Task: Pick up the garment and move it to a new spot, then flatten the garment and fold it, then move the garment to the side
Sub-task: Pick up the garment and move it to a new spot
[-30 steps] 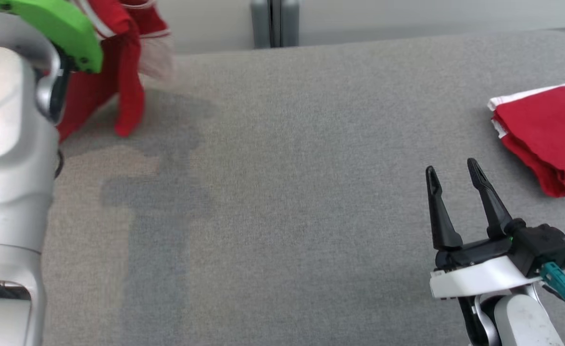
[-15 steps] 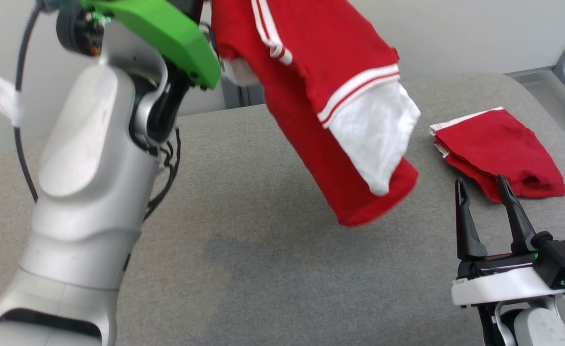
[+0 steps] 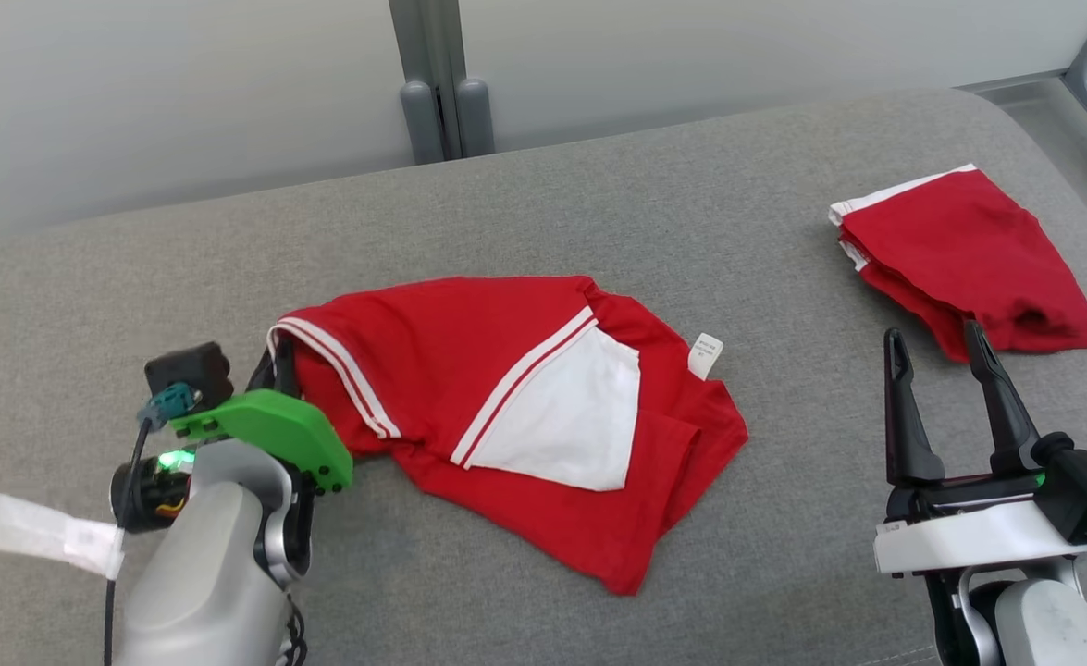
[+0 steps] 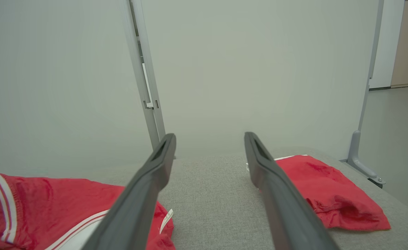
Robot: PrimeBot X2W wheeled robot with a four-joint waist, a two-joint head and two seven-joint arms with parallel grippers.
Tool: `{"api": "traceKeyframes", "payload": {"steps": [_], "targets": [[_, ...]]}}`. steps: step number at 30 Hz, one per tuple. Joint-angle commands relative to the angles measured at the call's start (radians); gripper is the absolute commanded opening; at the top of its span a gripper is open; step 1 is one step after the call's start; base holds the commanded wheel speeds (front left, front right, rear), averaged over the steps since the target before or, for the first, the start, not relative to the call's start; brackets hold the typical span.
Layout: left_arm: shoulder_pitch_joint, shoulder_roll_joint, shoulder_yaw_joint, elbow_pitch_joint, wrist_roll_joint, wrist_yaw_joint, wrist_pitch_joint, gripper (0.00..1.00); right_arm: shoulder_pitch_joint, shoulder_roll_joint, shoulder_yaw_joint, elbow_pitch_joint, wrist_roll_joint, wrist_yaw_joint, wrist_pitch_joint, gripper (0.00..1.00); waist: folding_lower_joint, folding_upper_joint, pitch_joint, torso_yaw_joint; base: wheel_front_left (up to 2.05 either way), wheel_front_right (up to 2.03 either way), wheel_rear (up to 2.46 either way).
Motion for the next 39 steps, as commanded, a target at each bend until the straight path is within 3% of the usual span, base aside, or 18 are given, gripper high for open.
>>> {"api": "traceKeyframes", "payload": {"steps": [1,4,5,6,7,14,19,29,39], "targets": [[0.025,0.008,0.012,0.015,-0.001,0.015,-0.025,0.0,-0.003,-0.001,-0.003,0.002,-0.007,-0.002,-0.003,1.0,0.0001,0.0,0.009,0.012,0.0,0.0,0.0],[0.049,0.013,0.02,0.046,-0.005,0.025,-0.06,0.0,-0.003,-0.001,0.003,0.009,-0.011,-0.002,-0.003,1.0,0.0001,0.0,0.013,0.026,0.0,0.0,0.0],[0.055,0.014,0.019,0.052,0.0,0.027,-0.072,0.15,-0.005,-0.002,0.004,0.011,-0.011,-0.002,-0.003,1.0,0.0001,0.0,0.015,0.031,0.0,0.0,0.0],[0.058,0.015,0.015,0.055,0.008,0.027,-0.082,0.4,-0.008,-0.002,0.002,0.01,-0.011,-0.002,-0.003,1.0,0.0001,0.0,0.018,0.035,0.0,0.0,0.0],[0.063,0.014,0.012,0.058,0.012,0.023,-0.092,1.0,-0.011,-0.002,0.002,0.008,-0.012,-0.002,-0.003,1.0,0.0001,0.0,0.02,0.04,0.0,0.0,0.0],[0.116,0.008,0.018,-0.006,0.058,0.007,-0.14,1.0,-0.006,-0.002,0.021,0.049,-0.04,-0.002,-0.003,1.0,0.0001,0.0,0.002,0.066,0.0,0.0,0.0],[0.221,0.016,0.06,-0.165,0.123,0.0,-0.139,1.0,0.003,-0.002,0.041,0.09,-0.05,-0.002,-0.003,1.0,0.0001,0.0,-0.046,0.075,0.0,0.0,0.0],[0.479,-0.047,0.13,-0.433,0.209,0.008,-0.139,1.0,0.045,-0.002,0.049,0.153,-0.028,-0.002,-0.003,1.0,0.0001,0.0,-0.125,0.102,0.0,0.0,0.0],[0.591,-0.08,0.122,-0.514,0.257,0.0,-0.139,1.0,0.1,-0.002,0.063,0.164,-0.014,-0.002,-0.003,1.0,0.0001,0.0,-0.164,0.134,0.0,0.0,0.0]]}}
